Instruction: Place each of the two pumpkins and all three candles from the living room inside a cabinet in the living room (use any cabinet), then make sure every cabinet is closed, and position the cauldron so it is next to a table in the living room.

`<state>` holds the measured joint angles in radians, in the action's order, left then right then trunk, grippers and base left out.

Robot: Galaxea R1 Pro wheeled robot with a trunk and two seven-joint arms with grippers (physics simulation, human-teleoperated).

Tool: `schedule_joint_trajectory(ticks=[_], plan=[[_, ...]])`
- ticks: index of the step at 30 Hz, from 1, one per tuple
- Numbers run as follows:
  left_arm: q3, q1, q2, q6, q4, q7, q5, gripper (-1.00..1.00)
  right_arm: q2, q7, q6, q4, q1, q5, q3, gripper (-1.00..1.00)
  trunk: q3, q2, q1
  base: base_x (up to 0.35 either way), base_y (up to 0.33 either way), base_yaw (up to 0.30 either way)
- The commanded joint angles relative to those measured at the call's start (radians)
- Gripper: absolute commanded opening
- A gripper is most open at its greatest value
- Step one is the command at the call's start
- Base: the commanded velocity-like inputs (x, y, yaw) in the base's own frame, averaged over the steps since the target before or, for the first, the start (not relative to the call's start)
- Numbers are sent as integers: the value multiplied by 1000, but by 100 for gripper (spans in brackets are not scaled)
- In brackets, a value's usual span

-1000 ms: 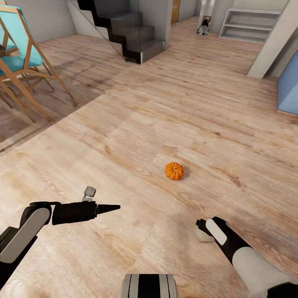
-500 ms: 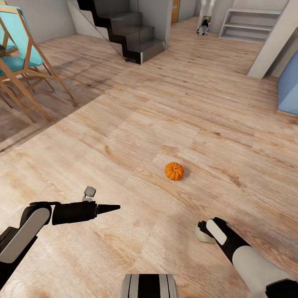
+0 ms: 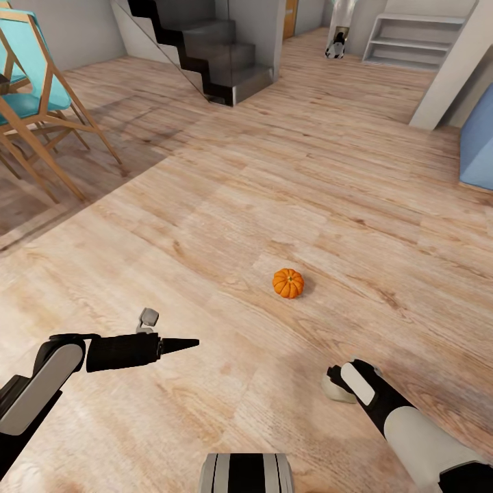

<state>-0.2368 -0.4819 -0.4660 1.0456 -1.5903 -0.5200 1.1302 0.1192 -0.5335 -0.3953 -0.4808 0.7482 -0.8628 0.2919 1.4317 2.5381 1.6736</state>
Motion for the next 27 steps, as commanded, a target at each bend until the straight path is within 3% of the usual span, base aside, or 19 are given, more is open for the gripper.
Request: schedule_joint_trajectory(ticks=[1, 15, 16, 27], plan=[[-1, -1, 0, 2, 0, -6, -4, 100, 1, 7, 6, -2, -1, -41, 6, 100, 1, 0, 0, 0, 0, 0], [-1, -1, 0, 2, 0, -6, -4, 100, 0, 47, 6, -2, -1, -41, 6, 100, 1, 0, 0, 0, 0, 0], [-1, -1, 0, 2, 0, -6, -4, 100, 0, 47, 6, -2, -1, -41, 6, -100, 1, 0, 0, 0, 0, 0], [-1, -1, 0, 2, 0, -6, -4, 100, 0, 47, 6, -2, -1, -41, 6, -100, 1, 0, 0, 0, 0, 0]])
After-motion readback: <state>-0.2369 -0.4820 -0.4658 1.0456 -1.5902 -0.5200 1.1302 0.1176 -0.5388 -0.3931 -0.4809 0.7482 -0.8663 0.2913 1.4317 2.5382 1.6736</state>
